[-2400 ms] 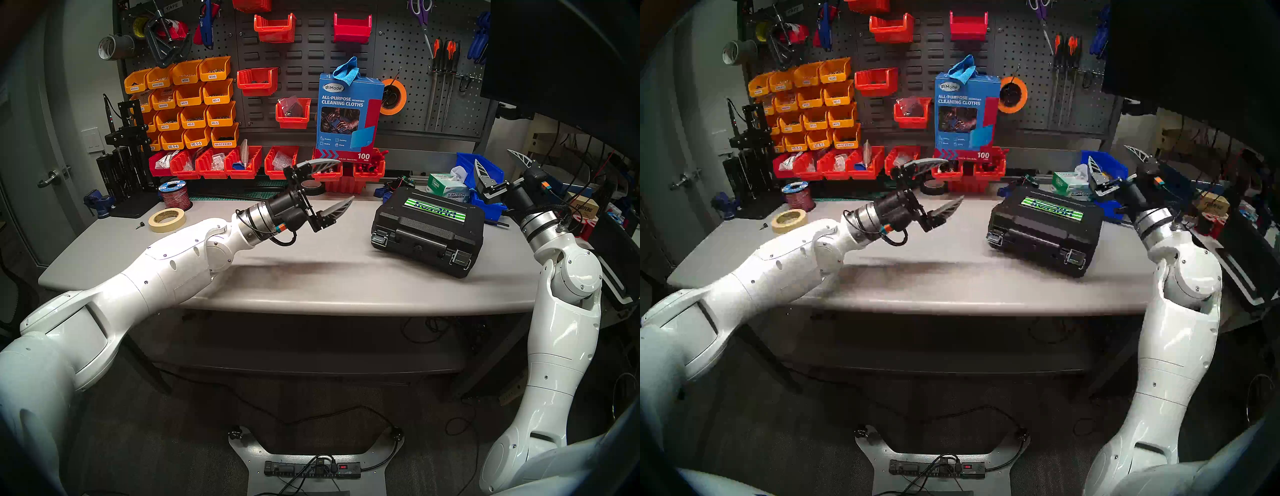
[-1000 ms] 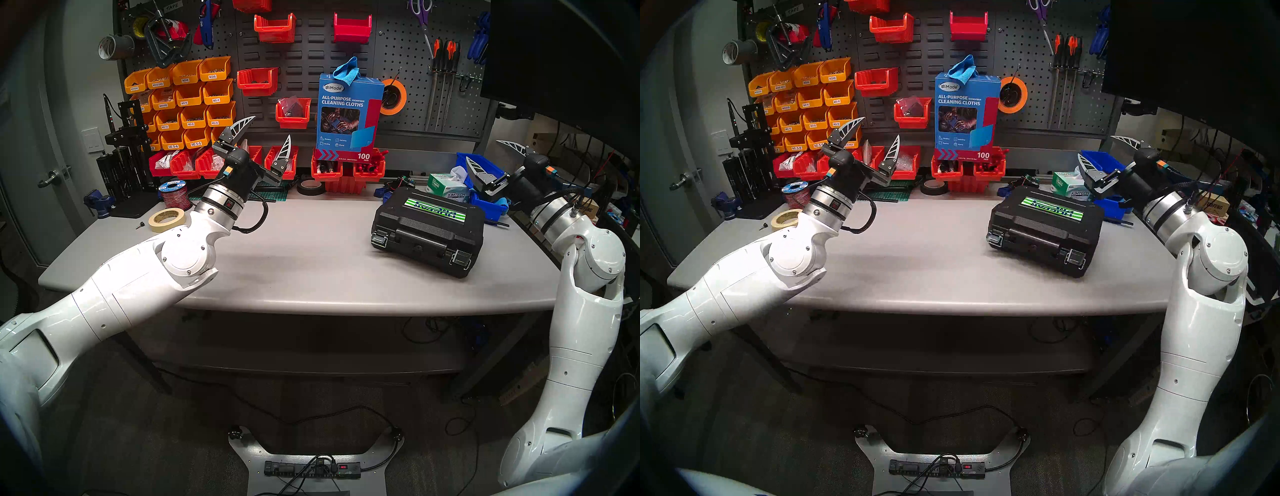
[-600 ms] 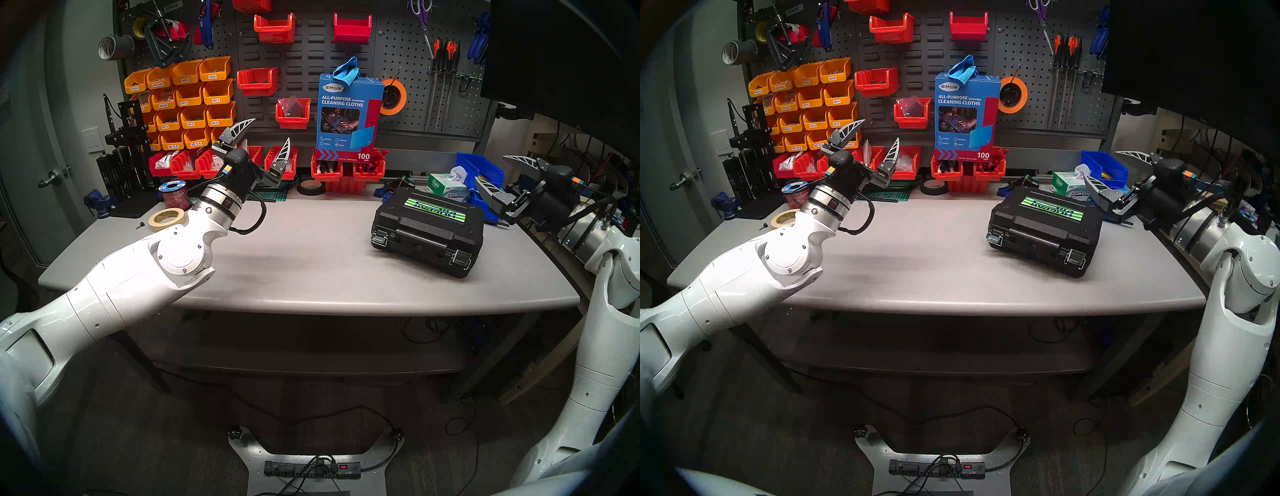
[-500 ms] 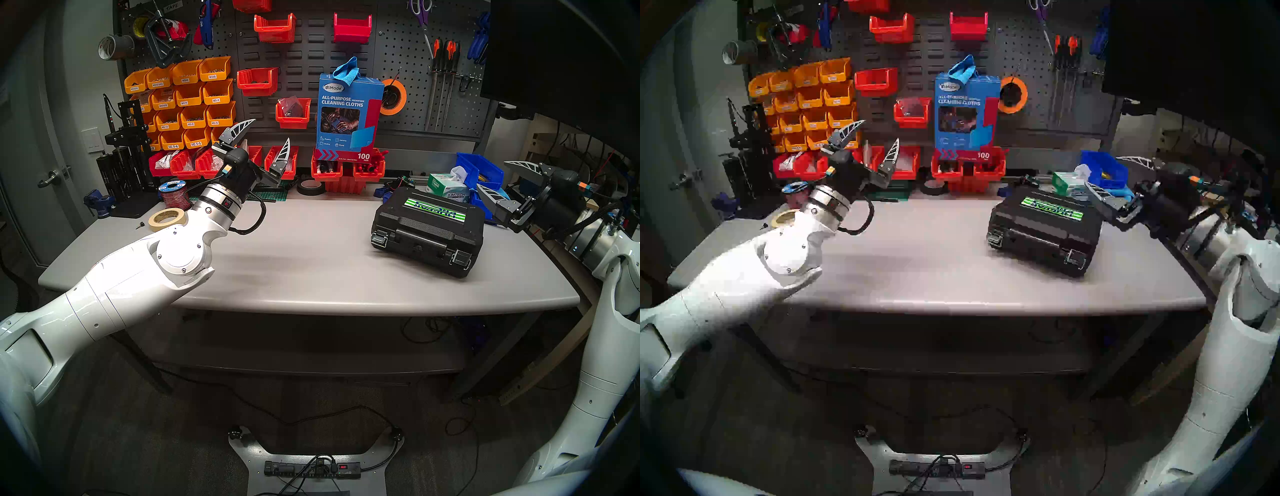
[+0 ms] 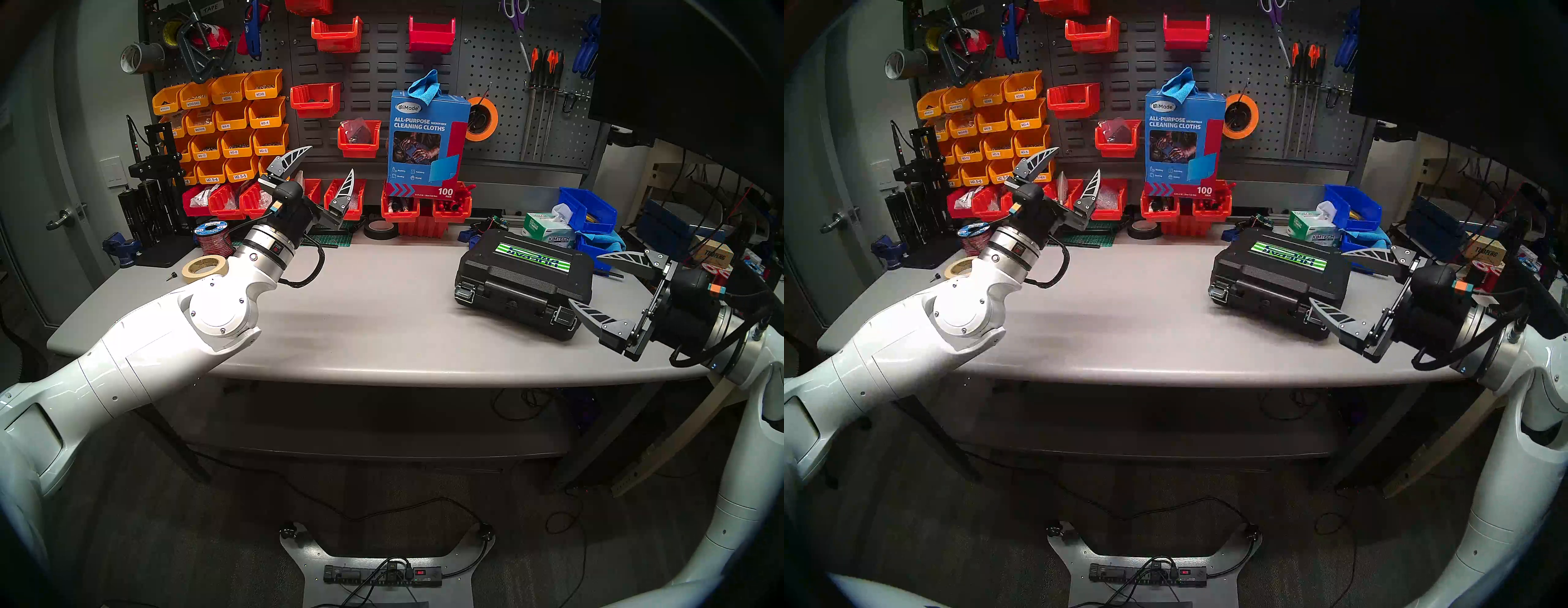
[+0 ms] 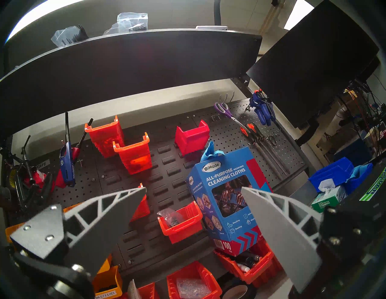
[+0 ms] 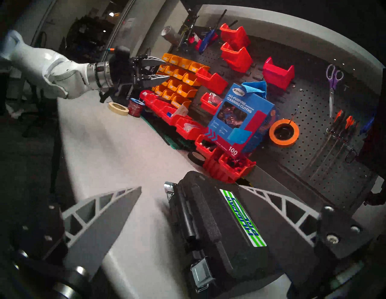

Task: Open the tool box

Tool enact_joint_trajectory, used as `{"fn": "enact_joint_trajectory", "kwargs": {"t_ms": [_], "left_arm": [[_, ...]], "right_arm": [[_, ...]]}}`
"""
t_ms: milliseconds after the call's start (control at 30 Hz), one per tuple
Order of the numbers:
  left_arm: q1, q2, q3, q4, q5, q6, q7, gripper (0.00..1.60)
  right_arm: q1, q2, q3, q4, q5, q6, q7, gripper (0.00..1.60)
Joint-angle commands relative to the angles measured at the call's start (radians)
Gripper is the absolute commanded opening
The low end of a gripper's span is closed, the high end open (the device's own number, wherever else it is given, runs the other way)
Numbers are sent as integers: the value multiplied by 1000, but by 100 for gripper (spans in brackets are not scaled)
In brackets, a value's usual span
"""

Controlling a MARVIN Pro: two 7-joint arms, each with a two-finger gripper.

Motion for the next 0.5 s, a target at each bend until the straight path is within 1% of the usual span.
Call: {"fn": "enact_joint_trajectory", "kwargs": {"t_ms": [0, 33, 100, 133, 200, 233, 267, 300, 367, 433, 467], "left_arm": [[-13, -1, -11, -6, 1, -5, 4, 157], [-13, -1, -11, -6, 1, -5, 4, 157], [-14, -1, -10, -6, 1, -5, 5, 157], [-14, -1, -10, -6, 1, -5, 5, 157], [-15, -1, -9, -6, 1, -5, 6, 157], [-15, 0, -9, -6, 0, -5, 6, 157], [-15, 0, -9, -6, 0, -5, 6, 157], [-15, 0, -9, -6, 0, -5, 6, 157], [-15, 0, -8, -6, 0, -6, 6, 157], [-16, 0, -8, -6, 0, -6, 7, 157], [-16, 0, -8, -6, 0, -6, 7, 157]], "right_arm": [[-61, -12, -36, -4, -73, -115, 31, 160], [-61, -12, -36, -4, -73, -115, 31, 160], [-71, -15, -47, 2, -98, -183, 43, 160], [-71, -15, -47, 2, -98, -183, 43, 160], [-73, -24, -50, 5, -108, -229, 42, 160], [-72, -19, -53, 2, -116, -219, 44, 160], [-74, -27, -53, 6, -117, -267, 42, 160], [-73, -17, -57, 4, -130, -261, 44, 160], [-75, -19, -58, 8, -142, -298, 41, 160], [-76, -18, -59, 19, -160, -366, 39, 160], [-77, -11, -59, 21, -174, -372, 38, 160]]}}
